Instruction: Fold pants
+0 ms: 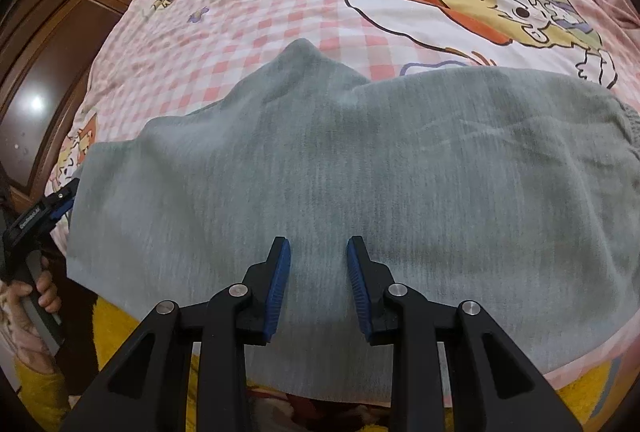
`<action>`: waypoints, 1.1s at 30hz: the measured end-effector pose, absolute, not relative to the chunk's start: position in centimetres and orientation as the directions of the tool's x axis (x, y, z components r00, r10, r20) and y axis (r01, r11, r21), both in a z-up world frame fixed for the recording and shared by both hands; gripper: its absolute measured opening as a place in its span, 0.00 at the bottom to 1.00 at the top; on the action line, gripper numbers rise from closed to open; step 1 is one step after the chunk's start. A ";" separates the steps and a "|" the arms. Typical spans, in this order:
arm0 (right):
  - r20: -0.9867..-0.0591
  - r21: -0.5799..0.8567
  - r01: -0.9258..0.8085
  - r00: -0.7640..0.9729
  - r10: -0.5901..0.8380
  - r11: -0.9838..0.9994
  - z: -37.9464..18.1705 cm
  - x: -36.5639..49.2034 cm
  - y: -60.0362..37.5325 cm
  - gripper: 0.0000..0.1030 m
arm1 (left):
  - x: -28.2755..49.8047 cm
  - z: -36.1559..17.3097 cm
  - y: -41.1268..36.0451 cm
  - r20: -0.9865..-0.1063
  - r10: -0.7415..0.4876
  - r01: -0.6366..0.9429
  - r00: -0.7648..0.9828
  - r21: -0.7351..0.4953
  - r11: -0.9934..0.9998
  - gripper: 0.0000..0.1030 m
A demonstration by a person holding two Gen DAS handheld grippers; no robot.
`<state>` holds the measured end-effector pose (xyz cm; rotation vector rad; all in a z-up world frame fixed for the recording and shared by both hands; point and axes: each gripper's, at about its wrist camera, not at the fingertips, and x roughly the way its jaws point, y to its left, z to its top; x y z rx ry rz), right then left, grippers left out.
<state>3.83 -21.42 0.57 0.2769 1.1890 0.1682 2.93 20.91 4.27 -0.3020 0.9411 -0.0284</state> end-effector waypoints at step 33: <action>-0.800 0.468 -0.161 0.342 0.494 0.869 -0.4 17.2 -22.6 0.32 | 3.7 4.2 21.8 -0.811 0.003 -0.148 0.585 -0.103 0.984 0.04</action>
